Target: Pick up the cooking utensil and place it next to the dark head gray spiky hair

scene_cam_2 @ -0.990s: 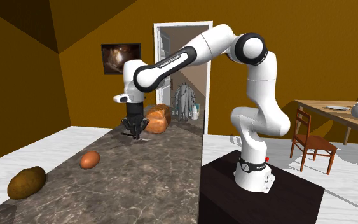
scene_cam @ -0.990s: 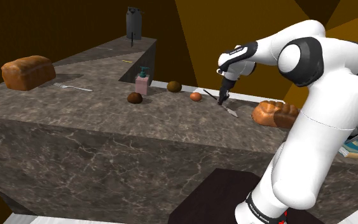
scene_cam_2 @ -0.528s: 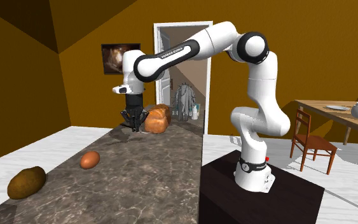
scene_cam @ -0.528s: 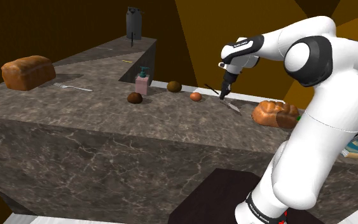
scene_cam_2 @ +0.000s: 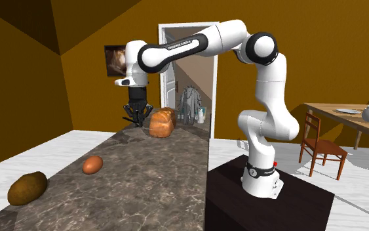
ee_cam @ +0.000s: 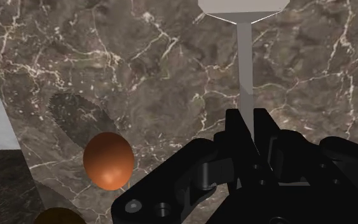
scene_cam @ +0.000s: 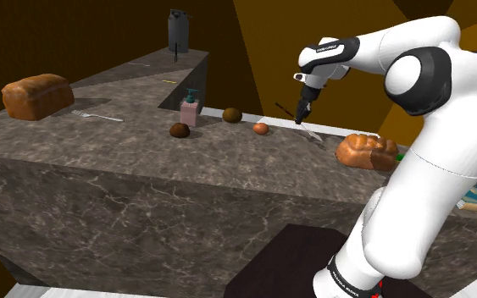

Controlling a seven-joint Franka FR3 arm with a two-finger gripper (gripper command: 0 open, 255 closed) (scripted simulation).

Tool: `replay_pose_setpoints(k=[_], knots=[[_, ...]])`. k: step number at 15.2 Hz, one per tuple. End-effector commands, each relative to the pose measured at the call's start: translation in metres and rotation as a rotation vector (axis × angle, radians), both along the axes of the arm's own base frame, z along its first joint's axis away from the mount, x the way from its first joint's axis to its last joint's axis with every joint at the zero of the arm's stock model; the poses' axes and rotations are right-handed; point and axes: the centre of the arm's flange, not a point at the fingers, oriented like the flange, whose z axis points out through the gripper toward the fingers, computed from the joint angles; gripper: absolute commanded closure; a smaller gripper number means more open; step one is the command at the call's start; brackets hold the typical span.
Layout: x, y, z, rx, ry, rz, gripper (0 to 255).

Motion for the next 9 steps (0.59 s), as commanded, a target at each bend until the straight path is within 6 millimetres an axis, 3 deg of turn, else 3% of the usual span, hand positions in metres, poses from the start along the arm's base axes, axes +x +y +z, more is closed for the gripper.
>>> replay_pose_setpoints(k=[1, 9], knots=[[0.000, 0.000, 0.011, 0.000, 0.000, 0.000, 255], [0.000, 0.000, 0.053, 0.000, 0.000, 0.000, 255]])
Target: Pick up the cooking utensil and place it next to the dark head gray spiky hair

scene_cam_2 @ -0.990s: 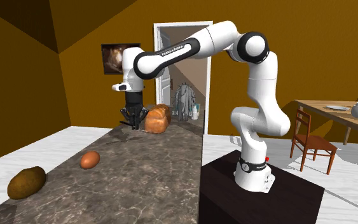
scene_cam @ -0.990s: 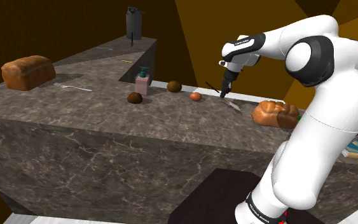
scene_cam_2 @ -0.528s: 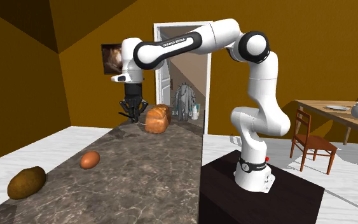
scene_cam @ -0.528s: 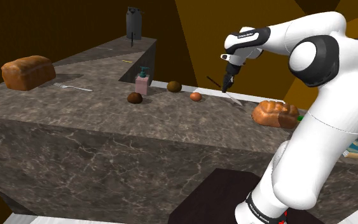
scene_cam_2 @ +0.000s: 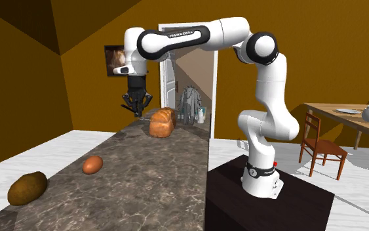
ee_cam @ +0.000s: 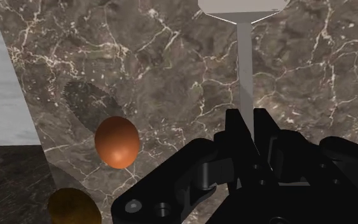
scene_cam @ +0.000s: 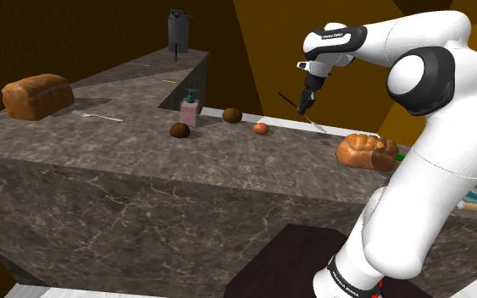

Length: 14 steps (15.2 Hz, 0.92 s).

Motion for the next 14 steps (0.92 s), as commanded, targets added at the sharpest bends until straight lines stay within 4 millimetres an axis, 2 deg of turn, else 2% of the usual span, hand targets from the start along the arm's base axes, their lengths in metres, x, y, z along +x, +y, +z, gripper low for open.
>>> replay_pose_setpoints(k=[1, 14], knots=[[0.000, 0.000, 0.012, 0.000, 0.001, 0.000, 255], [0.000, 0.000, 0.081, 0.000, 0.001, 0.000, 255]])
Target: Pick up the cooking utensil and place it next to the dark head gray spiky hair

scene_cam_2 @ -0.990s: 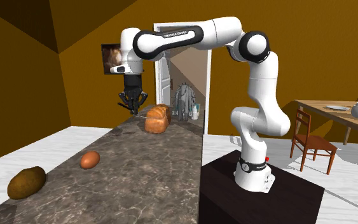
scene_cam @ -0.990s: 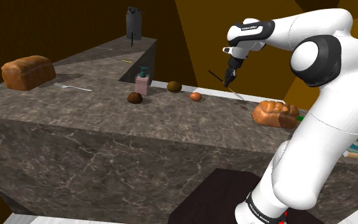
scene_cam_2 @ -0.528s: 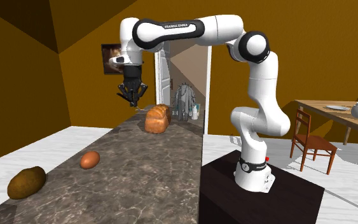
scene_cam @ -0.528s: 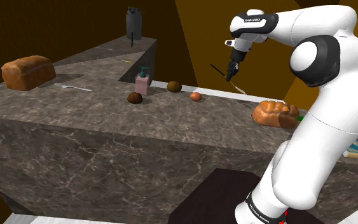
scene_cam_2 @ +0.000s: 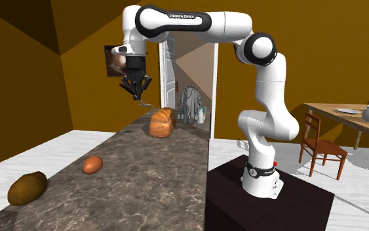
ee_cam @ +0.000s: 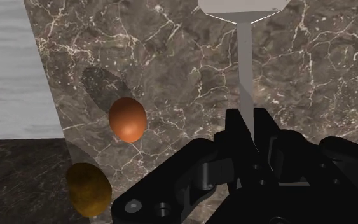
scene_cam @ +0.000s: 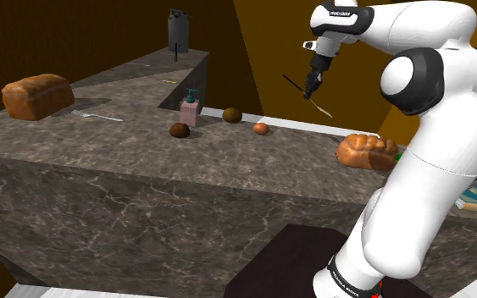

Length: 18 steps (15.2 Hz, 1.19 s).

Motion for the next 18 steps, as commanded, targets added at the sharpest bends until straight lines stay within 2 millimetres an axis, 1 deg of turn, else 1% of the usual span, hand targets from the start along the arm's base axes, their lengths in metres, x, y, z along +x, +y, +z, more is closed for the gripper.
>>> replay_pose_setpoints(k=[1, 15, 18], knots=[[0.000, 0.000, 0.011, 0.000, 0.000, 0.000, 255], [0.000, 0.000, 0.084, 0.000, 0.000, 0.000, 255], [-0.039, -0.006, 0.084, 0.000, 0.000, 0.000, 255]])
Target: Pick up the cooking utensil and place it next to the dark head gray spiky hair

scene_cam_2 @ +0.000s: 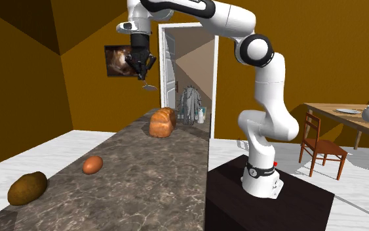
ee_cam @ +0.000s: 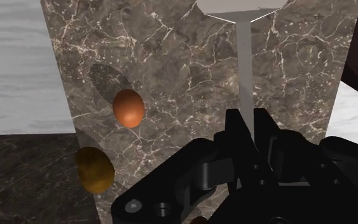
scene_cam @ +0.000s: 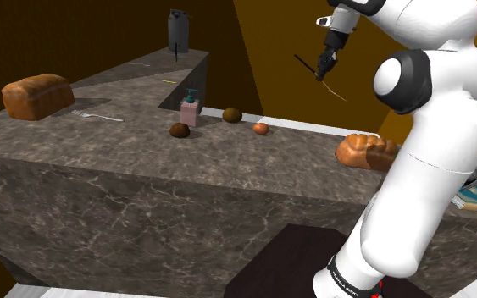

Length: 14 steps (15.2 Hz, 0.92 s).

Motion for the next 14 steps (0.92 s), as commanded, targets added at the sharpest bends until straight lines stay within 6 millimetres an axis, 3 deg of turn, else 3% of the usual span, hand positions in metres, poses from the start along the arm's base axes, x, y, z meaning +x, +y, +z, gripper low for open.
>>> replay_pose_setpoints(k=[1, 14], knots=[[-0.025, -0.008, 0.001, -0.003, 0.001, -0.001, 255], [-0.194, -0.038, 0.001, -0.003, 0.001, -0.001, 255]])
